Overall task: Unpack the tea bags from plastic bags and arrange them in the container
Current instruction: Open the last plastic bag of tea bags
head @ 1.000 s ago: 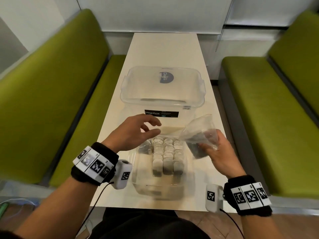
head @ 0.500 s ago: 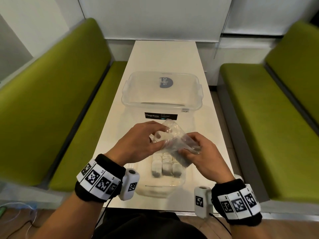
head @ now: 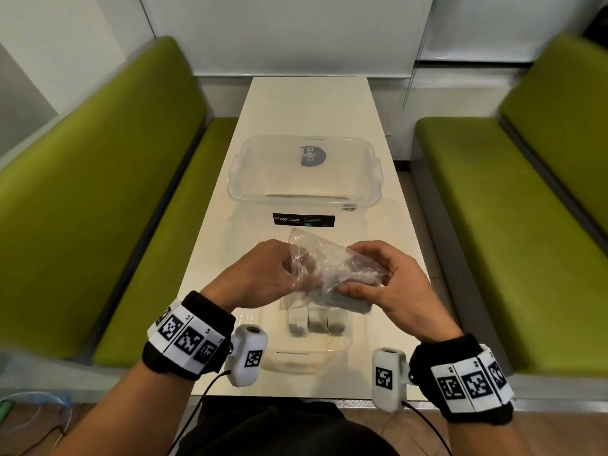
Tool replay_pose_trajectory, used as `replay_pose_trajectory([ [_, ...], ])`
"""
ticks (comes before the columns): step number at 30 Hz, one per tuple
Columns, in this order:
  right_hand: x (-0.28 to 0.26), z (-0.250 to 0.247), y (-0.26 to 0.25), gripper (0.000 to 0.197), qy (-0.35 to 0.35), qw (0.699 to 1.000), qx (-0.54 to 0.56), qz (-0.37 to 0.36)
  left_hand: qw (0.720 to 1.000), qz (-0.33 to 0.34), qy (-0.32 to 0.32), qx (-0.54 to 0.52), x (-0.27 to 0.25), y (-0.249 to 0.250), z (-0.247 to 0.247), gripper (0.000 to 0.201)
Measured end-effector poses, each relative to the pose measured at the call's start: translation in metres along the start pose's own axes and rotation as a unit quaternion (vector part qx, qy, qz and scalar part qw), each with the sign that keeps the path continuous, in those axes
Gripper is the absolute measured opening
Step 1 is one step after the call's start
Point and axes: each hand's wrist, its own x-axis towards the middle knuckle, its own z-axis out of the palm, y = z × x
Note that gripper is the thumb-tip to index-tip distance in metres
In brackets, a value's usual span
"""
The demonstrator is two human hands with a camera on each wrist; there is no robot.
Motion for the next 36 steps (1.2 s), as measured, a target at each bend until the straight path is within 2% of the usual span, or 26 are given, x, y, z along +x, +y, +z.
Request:
replay_pose_trajectory([
  [4, 0.000, 0.000, 0.000, 0.065, -0.009, 1.000, 0.006, 0.015, 1.000, 0.016, 0.011, -0.017, 0.001, -0.001, 0.003, 0.023],
  [9, 0.001, 0.002, -0.002, 0.063, 0.005, 1.000, -0.006, 0.017, 0.997, 0.037, -0.020, -0.059, 0.001, -0.005, 0.005, 0.029],
  [12, 0.004, 0.004, -0.001, 0.060, 0.013, 1.000, -0.001, 0.017, 0.997, 0.056, -0.009, -0.055, 0.003, -0.006, 0.007, 0.036],
  [18, 0.005, 0.001, 0.003, 0.049, -0.016, 0.999, 0.016, 0.036, 0.998, 0.052, 0.022, -0.041, 0.006, -0.013, 0.006, 0.035],
  [23, 0.006, -0.004, 0.009, 0.051, -0.038, 0.997, 0.012, 0.062, 0.995, 0.046, 0.038, -0.082, 0.006, -0.020, 0.004, 0.060],
  [25, 0.007, -0.004, 0.010, 0.048, -0.030, 0.998, 0.020, 0.061, 0.994, 0.040, 0.019, -0.101, 0.005, -0.018, 0.003, 0.052],
  [29, 0.010, -0.003, 0.010, 0.047, -0.017, 0.997, 0.044, 0.060, 0.995, 0.028, -0.019, -0.094, 0.007, -0.019, 0.009, 0.010],
  [30, 0.010, -0.002, 0.010, 0.047, -0.018, 0.997, 0.050, 0.060, 0.995, 0.025, -0.016, -0.100, 0.007, -0.020, 0.010, 0.007],
  [33, 0.012, -0.003, 0.012, 0.046, -0.019, 0.996, 0.054, 0.062, 0.992, 0.022, -0.002, -0.125, 0.008, -0.022, 0.010, 0.008],
  [36, 0.013, -0.006, 0.016, 0.040, -0.012, 0.998, 0.032, 0.060, 0.989, 0.019, 0.017, -0.146, 0.005, -0.022, 0.008, 0.021],
])
